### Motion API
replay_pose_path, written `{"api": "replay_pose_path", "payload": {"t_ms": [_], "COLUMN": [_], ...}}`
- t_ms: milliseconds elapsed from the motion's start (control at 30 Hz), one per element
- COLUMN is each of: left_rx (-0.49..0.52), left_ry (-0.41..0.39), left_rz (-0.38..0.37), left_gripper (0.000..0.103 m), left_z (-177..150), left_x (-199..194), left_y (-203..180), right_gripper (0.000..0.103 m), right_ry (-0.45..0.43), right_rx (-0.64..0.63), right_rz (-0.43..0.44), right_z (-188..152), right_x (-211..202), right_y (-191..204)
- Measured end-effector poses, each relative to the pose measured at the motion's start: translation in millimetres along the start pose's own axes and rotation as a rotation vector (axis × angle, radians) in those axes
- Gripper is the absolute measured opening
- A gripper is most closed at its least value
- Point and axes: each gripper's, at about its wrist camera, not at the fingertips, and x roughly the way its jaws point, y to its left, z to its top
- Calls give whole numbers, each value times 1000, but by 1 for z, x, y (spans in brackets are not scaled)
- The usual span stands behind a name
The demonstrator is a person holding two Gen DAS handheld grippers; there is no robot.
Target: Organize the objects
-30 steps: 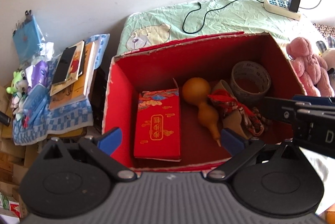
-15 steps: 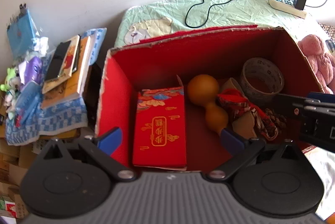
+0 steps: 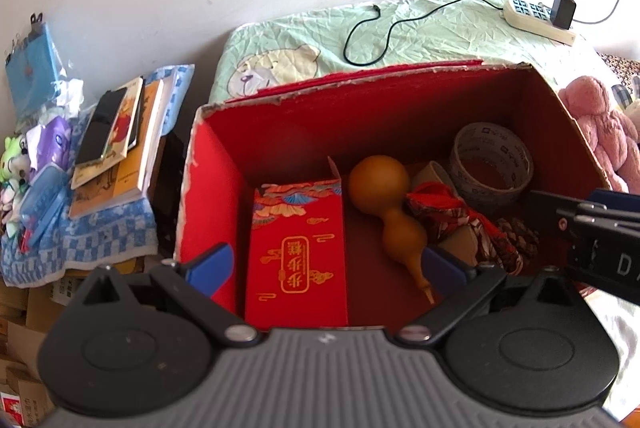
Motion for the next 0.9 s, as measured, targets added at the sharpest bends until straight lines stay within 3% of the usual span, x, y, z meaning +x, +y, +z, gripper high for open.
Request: {"api": "replay_pose_path", "payload": {"t_ms": [200, 733, 900], "left_rx": [4, -47, -75], "left_ry": [-2, 21, 35], "left_rz": [7, 50, 58], "left_gripper": [101, 101, 101], "left_z": [-2, -7, -10], "left_x": [-1, -11, -10], "left_y": [-1, -5, -4], "right_gripper": [63, 64, 70], "right_ry": [-21, 28, 26], "right_rx": [5, -89, -90], "right_rz": [-12, 52, 55], "right_z": [2, 7, 4], "right_x": [1, 6, 5], "right_y": [-2, -1, -4]}}
